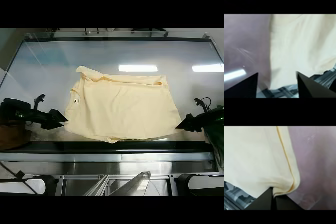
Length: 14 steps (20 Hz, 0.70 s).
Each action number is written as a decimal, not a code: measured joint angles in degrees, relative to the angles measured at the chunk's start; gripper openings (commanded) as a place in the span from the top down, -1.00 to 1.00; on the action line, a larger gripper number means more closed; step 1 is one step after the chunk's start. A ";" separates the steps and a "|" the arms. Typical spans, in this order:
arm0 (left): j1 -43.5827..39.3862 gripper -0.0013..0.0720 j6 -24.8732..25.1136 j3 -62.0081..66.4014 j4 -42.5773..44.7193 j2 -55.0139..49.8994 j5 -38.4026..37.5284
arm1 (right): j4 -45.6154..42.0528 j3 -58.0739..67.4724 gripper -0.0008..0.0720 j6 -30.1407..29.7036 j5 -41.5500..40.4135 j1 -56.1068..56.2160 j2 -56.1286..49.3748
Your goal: Fold the shirts.
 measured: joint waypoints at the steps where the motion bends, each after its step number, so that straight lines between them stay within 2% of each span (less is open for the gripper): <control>1: -1.57 -0.38 0.42 0.68 -1.03 -1.53 0.20 | 0.00 0.00 0.91 0.04 -0.04 0.00 0.00; 2: -3.02 -0.34 0.76 1.60 -1.62 -2.95 0.72 | 0.02 0.00 0.91 0.15 -0.11 0.00 0.00; 3: -4.24 0.11 1.01 2.56 -1.75 -4.09 1.42 | 0.00 0.00 0.91 0.17 -0.13 0.00 0.00; 4: -5.35 0.86 1.40 3.50 -1.36 -5.14 1.99 | 0.02 0.00 0.91 0.17 -0.11 0.00 0.00; 5: -6.08 0.93 1.66 4.31 -0.39 -6.05 2.97 | 0.04 0.00 0.91 0.20 0.00 0.00 0.00; 9: -5.70 0.92 2.82 5.84 0.63 -5.55 8.52 | 0.59 0.02 0.91 0.42 0.28 0.00 0.04; 12: -2.91 0.92 4.42 6.80 -4.68 -1.62 12.52 | 4.15 -0.04 0.91 -0.63 0.72 0.00 1.01; 14: -0.70 0.92 5.33 9.38 -10.86 2.45 15.78 | 12.83 0.04 0.91 -3.10 5.14 0.00 3.67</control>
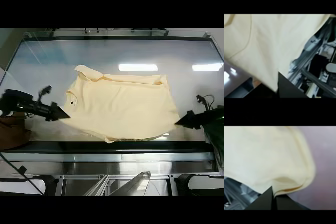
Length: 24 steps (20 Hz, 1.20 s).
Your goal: Fold the shirts.
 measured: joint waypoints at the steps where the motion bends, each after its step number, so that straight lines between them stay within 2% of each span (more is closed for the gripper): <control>1: 0.90 0.92 0.17 2.12 -3.26 2.38 1.73 | 4.94 0.02 0.91 -1.49 1.92 0.04 2.14; 4: 2.34 0.91 0.33 12.17 -12.04 10.34 4.92 | 24.44 0.94 0.91 -5.51 8.00 0.04 12.17; 7: 2.95 0.91 0.26 25.31 -17.31 17.51 3.80 | 42.16 4.70 0.91 -7.76 7.98 -0.42 26.71; 10: 5.05 0.91 -1.77 39.56 -19.89 23.28 -0.33 | 50.69 10.71 0.91 -9.11 -1.73 -2.23 41.64; 12: 8.61 0.91 -4.17 47.36 -20.90 25.79 -2.29 | 51.98 15.13 0.91 -9.44 -11.17 -4.59 50.23; 14: 12.81 0.91 -7.19 51.28 -21.51 27.58 -3.96 | 50.14 18.53 0.91 -8.46 -18.14 -7.04 56.06; 17: 16.17 0.91 -9.86 49.90 -22.47 29.57 -5.40 | 41.90 21.29 0.91 -3.23 -23.52 -9.29 60.17; 22: 17.70 0.91 -11.61 38.80 -23.02 29.27 -5.18 | 16.94 22.58 0.91 9.20 -25.42 -10.01 59.89; 24: 18.23 0.91 -12.37 33.83 -23.65 28.30 -3.69 | 11.17 22.71 0.91 11.98 -23.71 -9.55 58.05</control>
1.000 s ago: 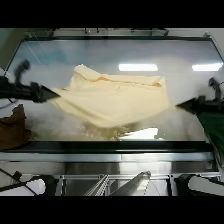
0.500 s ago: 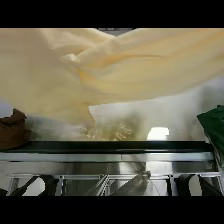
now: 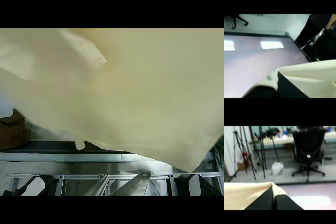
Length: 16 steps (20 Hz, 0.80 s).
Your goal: Fold the shirts.
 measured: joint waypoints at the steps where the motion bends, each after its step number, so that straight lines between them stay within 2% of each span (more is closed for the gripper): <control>1: 0.02 0.91 -0.28 -2.05 -0.17 -0.42 0.72 | -1.46 0.04 0.91 0.87 1.16 0.31 -1.16; 6: -2.84 0.91 -1.36 -8.83 -0.59 -2.56 8.57 | -1.40 0.11 0.92 0.87 9.84 1.11 -6.23; 9: -5.11 0.91 -0.68 -8.37 -2.97 -2.34 12.00 | -0.59 0.15 0.92 0.13 12.59 1.20 -5.31; 12: -6.64 0.91 -0.09 -2.97 -4.85 -1.07 14.25 | 0.00 0.17 0.92 -0.33 12.33 1.20 -2.43; 16: -7.32 0.91 1.49 6.29 -6.03 -0.90 13.07 | 0.57 0.92 0.92 -1.22 6.54 1.22 -0.28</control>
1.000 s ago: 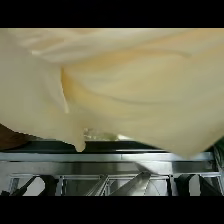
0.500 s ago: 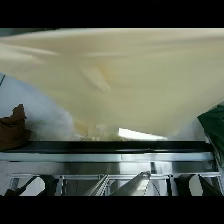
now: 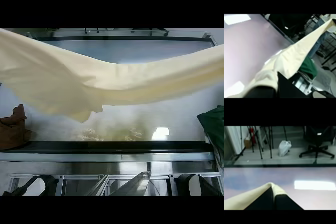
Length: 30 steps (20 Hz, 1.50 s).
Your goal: Fold the shirts.
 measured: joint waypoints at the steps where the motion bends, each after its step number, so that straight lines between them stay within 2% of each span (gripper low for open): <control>1: -0.09 0.91 -0.04 2.01 -0.02 -1.18 -0.72 | 0.02 0.24 0.92 -0.24 -1.57 0.04 -1.01; 4: -1.05 0.91 -1.99 5.20 -0.04 -6.93 -2.43 | 0.92 0.46 0.92 -1.18 -2.99 1.53 -8.55; 7: -4.35 0.90 -3.30 4.42 1.46 -16.26 -3.30 | 1.57 0.37 0.91 -3.50 -3.54 7.28 -21.40; 13: -12.44 0.89 -4.15 2.89 3.23 -45.11 -7.30 | 2.75 0.44 0.91 -10.32 -13.84 19.30 -52.50; 14: -13.40 0.89 -4.20 4.50 2.56 -50.47 -8.96 | 3.48 0.70 0.80 -11.76 -15.76 20.50 -56.89; 15: -14.21 0.89 -4.42 6.60 1.99 -55.41 -10.60 | 4.39 1.14 0.19 -13.18 -17.22 21.33 -60.43; 16: -14.84 0.55 -4.76 8.81 1.57 -59.36 -11.78 | 5.22 1.64 -0.27 -14.43 -18.56 21.92 -63.17; 17: -15.39 -0.14 -5.31 11.19 1.20 -62.69 -12.76 | 5.99 2.16 -0.27 -15.50 -19.39 22.29 -65.35; 18: -15.80 -0.94 -5.97 13.60 0.87 -65.33 -13.53 | 6.29 2.54 -0.27 -16.13 -19.63 22.38 -66.66; 21: -15.56 -1.00 -7.74 18.45 0.33 -68.26 -16.96 | 6.23 3.28 -0.26 -17.11 -17.70 20.94 -66.75; 23: -13.94 -1.00 -8.24 18.21 0.07 -66.71 -18.84 | 5.07 3.50 0.19 -16.26 -12.90 18.49 -64.94; 27: -7.45 -1.00 -8.41 13.46 2.29 -59.56 -16.37 | 0.33 1.62 0.18 -12.76 2.05 12.92 -61.53; 29: -3.74 -1.00 -8.41 9.86 4.76 -55.10 -12.61 | -3.45 -3.08 0.10 -10.34 7.76 10.49 -59.28; 30: -2.01 -1.00 -8.39 7.63 6.95 -52.74 -10.91 | -5.40 -6.58 -0.31 -9.29 9.35 9.33 -57.75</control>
